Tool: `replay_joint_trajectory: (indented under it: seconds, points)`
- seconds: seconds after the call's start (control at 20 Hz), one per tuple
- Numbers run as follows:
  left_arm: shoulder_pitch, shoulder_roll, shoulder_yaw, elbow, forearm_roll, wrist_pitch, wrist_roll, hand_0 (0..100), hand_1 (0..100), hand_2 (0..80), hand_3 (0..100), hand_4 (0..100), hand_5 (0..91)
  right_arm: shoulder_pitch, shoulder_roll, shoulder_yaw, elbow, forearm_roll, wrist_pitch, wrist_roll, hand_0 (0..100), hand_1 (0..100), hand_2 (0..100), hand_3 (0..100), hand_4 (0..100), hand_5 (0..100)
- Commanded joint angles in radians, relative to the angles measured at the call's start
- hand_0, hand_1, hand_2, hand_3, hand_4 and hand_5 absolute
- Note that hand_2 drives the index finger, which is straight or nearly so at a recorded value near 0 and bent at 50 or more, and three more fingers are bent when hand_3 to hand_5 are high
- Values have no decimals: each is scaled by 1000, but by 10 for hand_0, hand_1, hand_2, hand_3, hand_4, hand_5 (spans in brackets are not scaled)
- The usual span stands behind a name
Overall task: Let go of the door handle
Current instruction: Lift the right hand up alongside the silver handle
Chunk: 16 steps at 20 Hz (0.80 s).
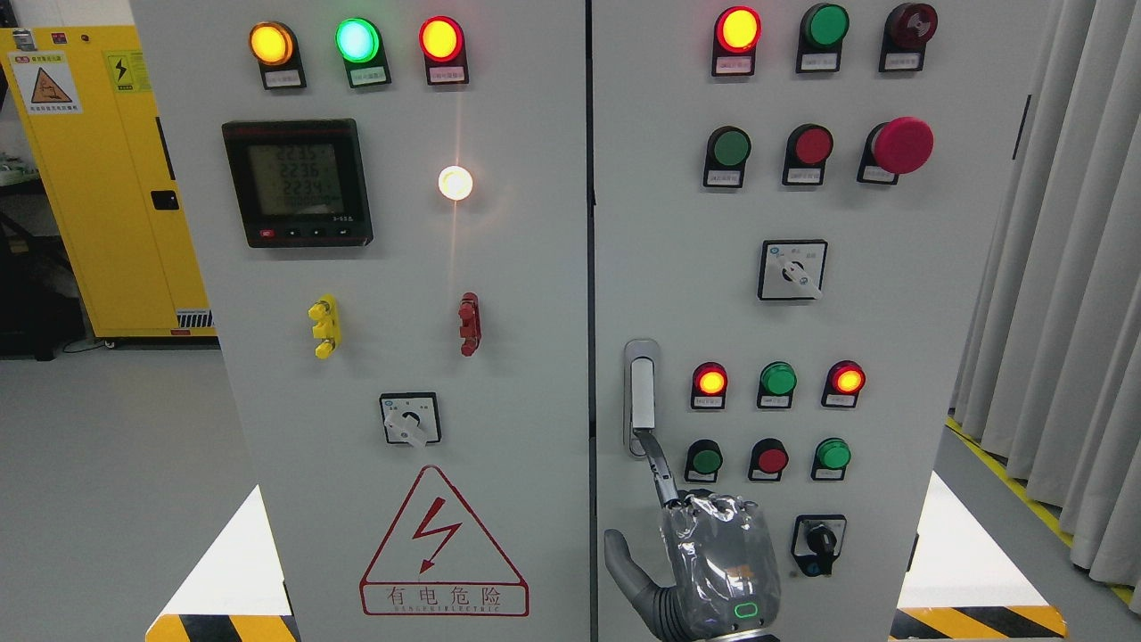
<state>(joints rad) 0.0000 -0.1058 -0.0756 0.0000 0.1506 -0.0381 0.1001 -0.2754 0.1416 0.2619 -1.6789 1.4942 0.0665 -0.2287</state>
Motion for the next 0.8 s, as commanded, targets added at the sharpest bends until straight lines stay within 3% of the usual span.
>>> replay_joint_trajectory:
  seconds: [0.0, 0.1, 0.15, 0.2, 0.4, 0.5, 0.6, 0.75]
  points:
    - [-28, 0, -1, -14, 0, 0, 0, 120, 556, 0, 0, 0, 0, 15, -2, -6, -45, -5, -2, -4, 450, 343, 318, 892, 924, 991]
    - [-28, 1, -1, -14, 0, 0, 0, 120, 556, 0, 0, 0, 0, 27, -4, -9, -65, -6, -16, -4, 471, 345, 350, 884, 920, 990]
    - [-28, 1, 0, -14, 0, 0, 0, 120, 556, 0, 0, 0, 0, 39, -4, -10, -80, -8, -36, -4, 486, 348, 413, 883, 918, 986]
    - [-28, 1, 0, -14, 1, 0, 0, 120, 556, 0, 0, 0, 0, 51, -4, -12, -96, -9, -51, -4, 545, 364, 471, 888, 916, 984]
    - [-26, 1, 0, -14, 0, 0, 0, 120, 556, 0, 0, 0, 0, 119, -7, -33, -149, -11, -103, -4, 718, 400, 536, 927, 916, 970]
    - [-17, 1, -1, -14, 0, 0, 0, 120, 556, 0, 0, 0, 0, 142, -7, -42, -173, -11, -117, -3, 889, 405, 607, 995, 915, 957]
    - [-14, 1, 0, -12, 1, 0, 0, 120, 556, 0, 0, 0, 0, 142, -8, -47, -182, -15, -117, -4, 902, 384, 668, 1000, 925, 944]
    - [-14, 1, -1, -14, 0, 0, 0, 120, 556, 0, 0, 0, 0, 131, -10, -46, -182, -63, -117, 2, 778, 288, 773, 1000, 954, 954]
